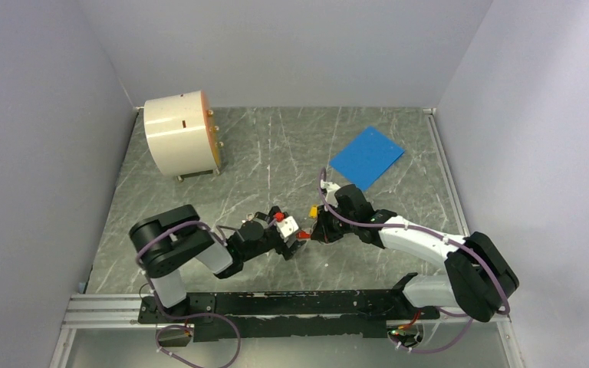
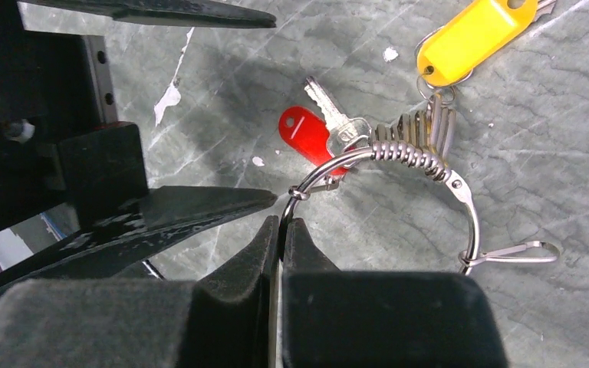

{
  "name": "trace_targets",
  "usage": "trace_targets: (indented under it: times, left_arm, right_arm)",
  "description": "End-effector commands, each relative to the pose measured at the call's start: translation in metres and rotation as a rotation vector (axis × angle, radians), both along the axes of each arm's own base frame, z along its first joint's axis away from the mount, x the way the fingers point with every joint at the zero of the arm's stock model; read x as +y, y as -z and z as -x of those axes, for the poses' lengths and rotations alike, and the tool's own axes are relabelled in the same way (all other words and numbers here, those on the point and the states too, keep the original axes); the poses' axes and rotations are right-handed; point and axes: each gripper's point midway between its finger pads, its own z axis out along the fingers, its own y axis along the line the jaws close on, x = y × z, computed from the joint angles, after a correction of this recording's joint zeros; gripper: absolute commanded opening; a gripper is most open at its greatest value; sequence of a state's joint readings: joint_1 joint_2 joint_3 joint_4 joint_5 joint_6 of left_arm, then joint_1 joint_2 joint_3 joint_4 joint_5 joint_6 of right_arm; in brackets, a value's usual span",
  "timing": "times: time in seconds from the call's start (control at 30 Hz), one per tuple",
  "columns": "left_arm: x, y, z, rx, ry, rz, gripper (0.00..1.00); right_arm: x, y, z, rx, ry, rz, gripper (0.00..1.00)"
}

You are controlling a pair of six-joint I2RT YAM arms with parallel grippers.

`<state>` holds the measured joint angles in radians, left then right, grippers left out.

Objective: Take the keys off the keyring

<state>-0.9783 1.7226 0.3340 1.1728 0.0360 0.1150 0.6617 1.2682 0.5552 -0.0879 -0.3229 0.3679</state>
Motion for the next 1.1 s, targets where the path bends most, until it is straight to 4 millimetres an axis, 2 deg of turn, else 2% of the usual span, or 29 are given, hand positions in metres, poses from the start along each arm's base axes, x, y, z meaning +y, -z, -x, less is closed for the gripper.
trace_targets:
  times: [0.0, 0.63, 0.93, 1.07]
  left_arm:
    - [-0.013, -0.029, -0.007, -0.141, 0.009, 0.117, 0.89]
    - [-0.042, -0.014, -0.006, -0.137, 0.081, 0.151, 0.86]
    - [-0.054, -0.002, -0.018, -0.129, 0.05, 0.146, 0.81]
    - [-0.053, -0.001, -0.022, -0.127, 0.031, 0.145, 0.74]
  right_arm:
    - [0.006, -0.027, -0.013, -0.062, 0.018, -0.046, 0.0]
    - [0.009, -0.044, -0.016, -0.071, 0.035, -0.07, 0.0]
    - [0.012, -0.056, -0.015, -0.075, 0.029, -0.099, 0.0]
    - [0.011, -0.06, -0.015, -0.083, 0.036, -0.098, 0.0]
